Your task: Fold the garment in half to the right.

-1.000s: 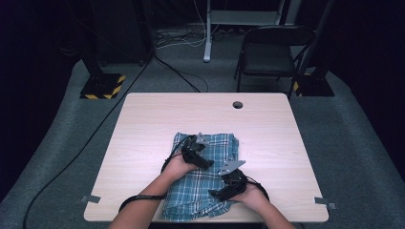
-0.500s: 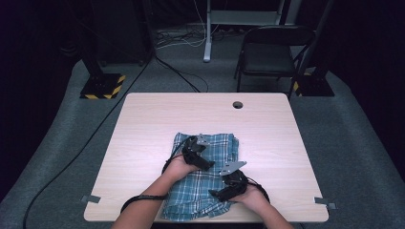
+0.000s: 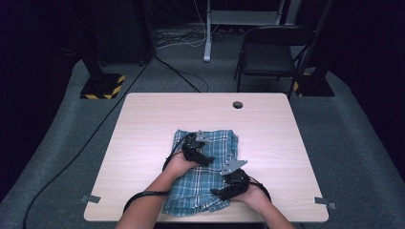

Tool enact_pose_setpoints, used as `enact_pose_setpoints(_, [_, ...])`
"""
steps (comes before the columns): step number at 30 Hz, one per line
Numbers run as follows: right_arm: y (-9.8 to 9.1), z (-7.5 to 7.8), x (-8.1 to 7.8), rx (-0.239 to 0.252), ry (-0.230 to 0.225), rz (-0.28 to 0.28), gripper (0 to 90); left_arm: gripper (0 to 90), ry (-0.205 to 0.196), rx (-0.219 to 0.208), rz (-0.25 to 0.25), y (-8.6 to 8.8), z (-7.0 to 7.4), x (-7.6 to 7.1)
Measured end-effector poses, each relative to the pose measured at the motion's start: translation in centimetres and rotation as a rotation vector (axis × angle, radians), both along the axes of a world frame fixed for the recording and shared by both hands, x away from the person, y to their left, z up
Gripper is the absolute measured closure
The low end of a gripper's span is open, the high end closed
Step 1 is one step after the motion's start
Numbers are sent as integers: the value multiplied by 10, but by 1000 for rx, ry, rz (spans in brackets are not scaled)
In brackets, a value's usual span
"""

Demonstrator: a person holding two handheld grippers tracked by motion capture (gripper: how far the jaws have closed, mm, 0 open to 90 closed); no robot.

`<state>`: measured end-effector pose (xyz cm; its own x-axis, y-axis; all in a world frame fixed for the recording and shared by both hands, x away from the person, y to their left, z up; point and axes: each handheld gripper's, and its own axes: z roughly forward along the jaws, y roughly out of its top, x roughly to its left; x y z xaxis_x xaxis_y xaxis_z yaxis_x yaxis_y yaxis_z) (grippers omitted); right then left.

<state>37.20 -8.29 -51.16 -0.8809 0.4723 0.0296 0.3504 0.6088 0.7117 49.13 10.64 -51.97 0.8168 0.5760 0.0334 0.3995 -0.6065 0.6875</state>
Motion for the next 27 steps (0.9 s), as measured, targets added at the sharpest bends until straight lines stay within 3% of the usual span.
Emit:
enact_pose_setpoints(3, [2,-5,0,-20,17,10,176,64,1,0,-2,0,0,1])
enact_pose_setpoints(6, [1,-10,3,3,48,0,169,64,1,1,-2,0,0,1])
enact_pose_setpoints(16, [-3,-13,3,30,32,24,168,74,12,24,9,6,14,-5])
enact_pose_setpoints(19, [-3,-12,4,24,38,25,168,76,-5,33,2,17,23,-14])
enact_pose_setpoints(22, [-2,-12,4,22,40,27,168,77,-14,12,-20,33,31,-30])
enact_pose_setpoints(27, [-2,-11,5,14,49,29,168,83,1,7,-53,56,31,-54])
